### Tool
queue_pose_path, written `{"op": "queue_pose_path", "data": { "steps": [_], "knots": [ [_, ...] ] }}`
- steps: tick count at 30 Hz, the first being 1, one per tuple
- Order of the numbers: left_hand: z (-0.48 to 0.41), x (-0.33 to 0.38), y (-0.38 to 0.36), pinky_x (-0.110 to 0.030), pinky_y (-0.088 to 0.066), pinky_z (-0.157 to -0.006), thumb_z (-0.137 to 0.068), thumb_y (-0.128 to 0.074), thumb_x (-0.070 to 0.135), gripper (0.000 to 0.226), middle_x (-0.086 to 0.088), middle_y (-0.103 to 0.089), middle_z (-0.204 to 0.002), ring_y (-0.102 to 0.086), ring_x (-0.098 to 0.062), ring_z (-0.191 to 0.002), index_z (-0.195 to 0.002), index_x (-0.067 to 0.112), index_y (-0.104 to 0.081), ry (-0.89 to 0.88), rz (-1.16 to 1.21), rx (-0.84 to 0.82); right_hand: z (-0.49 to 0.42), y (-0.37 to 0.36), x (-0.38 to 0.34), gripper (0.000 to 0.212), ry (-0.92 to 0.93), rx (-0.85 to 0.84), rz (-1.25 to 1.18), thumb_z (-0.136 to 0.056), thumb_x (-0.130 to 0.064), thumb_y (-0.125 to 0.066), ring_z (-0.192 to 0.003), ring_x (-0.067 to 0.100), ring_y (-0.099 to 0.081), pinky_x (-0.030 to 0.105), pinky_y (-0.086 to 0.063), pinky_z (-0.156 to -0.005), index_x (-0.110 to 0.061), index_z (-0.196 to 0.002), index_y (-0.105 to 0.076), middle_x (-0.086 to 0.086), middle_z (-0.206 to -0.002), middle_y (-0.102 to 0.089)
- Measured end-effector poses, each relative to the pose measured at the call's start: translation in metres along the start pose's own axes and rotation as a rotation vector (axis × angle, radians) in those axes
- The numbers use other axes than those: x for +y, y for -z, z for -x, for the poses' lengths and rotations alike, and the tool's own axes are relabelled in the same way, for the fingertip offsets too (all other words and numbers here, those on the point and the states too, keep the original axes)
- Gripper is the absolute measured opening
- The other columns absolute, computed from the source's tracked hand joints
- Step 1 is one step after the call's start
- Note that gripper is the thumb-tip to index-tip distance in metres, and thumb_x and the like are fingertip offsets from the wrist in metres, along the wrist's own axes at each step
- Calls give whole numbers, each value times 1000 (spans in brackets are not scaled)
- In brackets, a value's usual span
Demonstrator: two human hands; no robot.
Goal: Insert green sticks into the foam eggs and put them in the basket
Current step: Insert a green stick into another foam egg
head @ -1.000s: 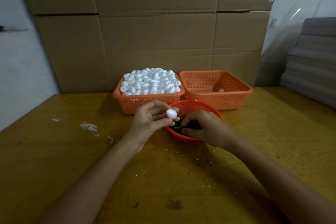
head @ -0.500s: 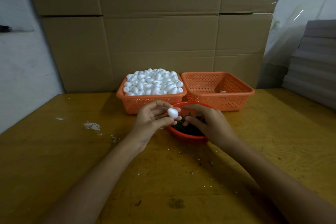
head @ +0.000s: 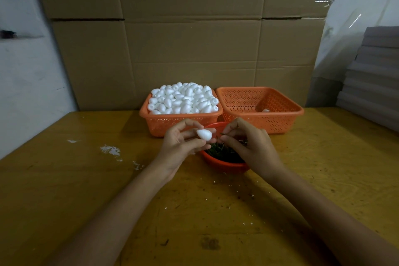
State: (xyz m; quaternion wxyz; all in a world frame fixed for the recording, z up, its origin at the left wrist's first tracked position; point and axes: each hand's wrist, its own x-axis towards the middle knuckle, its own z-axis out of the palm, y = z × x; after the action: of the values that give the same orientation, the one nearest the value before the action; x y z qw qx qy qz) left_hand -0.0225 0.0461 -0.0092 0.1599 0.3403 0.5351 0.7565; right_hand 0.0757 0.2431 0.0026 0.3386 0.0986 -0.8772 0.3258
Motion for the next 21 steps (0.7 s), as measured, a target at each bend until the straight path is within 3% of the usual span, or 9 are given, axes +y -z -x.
{"op": "queue_pose_path", "data": {
  "steps": [4,9,21],
  "knots": [
    [-1,-2,1,-34,-63,-87,-90,-68,-14,28,-19,-74,-125,-73,-40,-113,-107,5,-56,0,3,-2,0,1,2,19,31,-8,23,-95,-12,-74,-103,-2,-71,31,-60,-87,-12,-111,-63,-11,-103,-76],
    [-1,-3,2,-39,-62,-93,-82,-77,-9,31,-18,-74,-125,-73,-39,-112,-101,4,-57,-34,-50,-16,0,1,4,18,37,-6,56,-94,-12,-75,-103,-6,-71,30,-61,-88,-13,-109,-65,-14,-103,-76],
    [0,-1,0,-27,-58,-80,-80,-78,-16,26,-15,-77,-118,-75,-34,-108,-97,0,-67,-86,-153,21,1,1,7,12,40,1,108,-94,-16,-77,-95,-1,-70,32,-59,-83,-18,-103,-69,-15,-98,-74]
  ]
}}
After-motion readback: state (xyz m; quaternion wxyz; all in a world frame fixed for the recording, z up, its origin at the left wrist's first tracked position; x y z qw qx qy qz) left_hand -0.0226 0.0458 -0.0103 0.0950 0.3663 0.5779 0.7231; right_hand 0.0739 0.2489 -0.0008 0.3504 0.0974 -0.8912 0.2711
